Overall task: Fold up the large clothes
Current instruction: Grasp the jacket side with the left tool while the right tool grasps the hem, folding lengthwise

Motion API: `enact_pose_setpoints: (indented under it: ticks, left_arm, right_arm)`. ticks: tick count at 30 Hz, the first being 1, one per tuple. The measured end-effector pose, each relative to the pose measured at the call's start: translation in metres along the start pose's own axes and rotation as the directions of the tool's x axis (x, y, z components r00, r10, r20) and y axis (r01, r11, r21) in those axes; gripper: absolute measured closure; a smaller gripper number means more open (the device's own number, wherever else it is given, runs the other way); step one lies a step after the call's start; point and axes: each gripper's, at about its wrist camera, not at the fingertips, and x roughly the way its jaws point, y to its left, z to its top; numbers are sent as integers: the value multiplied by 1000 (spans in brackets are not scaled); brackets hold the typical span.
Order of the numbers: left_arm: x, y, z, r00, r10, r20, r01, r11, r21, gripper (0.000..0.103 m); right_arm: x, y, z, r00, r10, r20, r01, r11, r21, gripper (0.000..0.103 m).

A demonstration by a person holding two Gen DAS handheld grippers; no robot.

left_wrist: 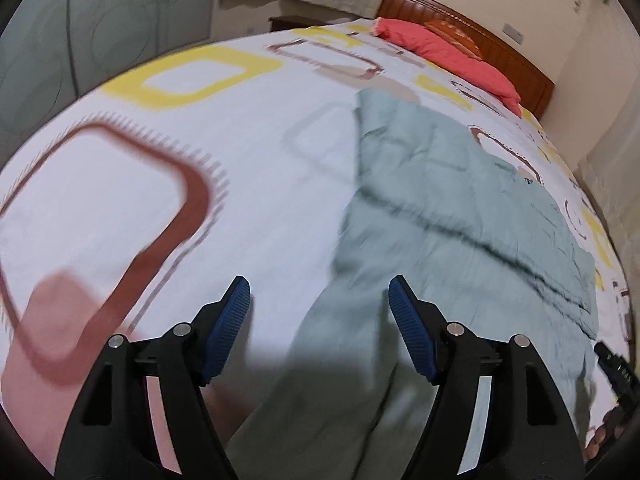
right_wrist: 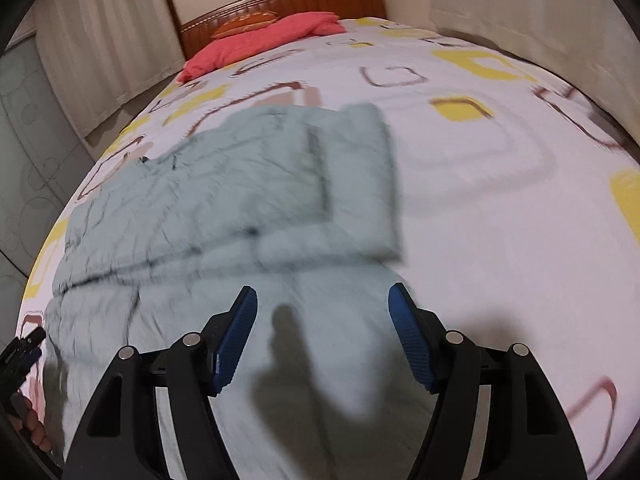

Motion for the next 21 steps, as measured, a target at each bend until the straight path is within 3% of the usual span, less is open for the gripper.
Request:
enact_pose_setpoints:
  ticks: [5,10,17,21]
  left_arm:
    - [-22,38,-34,998,-35,-52,30,994,-101,32]
    - [-46,60,-59,997,-60,-38,52,981,-185,31]
    - [-71,78,-91,985,-163,-48,137,927,-348,32]
    - [-80,82,-110,970,-235,-59,191,893,-408,32]
  right_arm:
    - [-24,-41,-37,1000,-2,-25,4,998,67,36]
    - [-41,-71,-67,999,14,-44,-8,991,136,36]
    - [-66,-96,-101,994,103,-40,-90,965,247,36]
    - [-79,-108,-127,976,215,-36,-189,920,344,36]
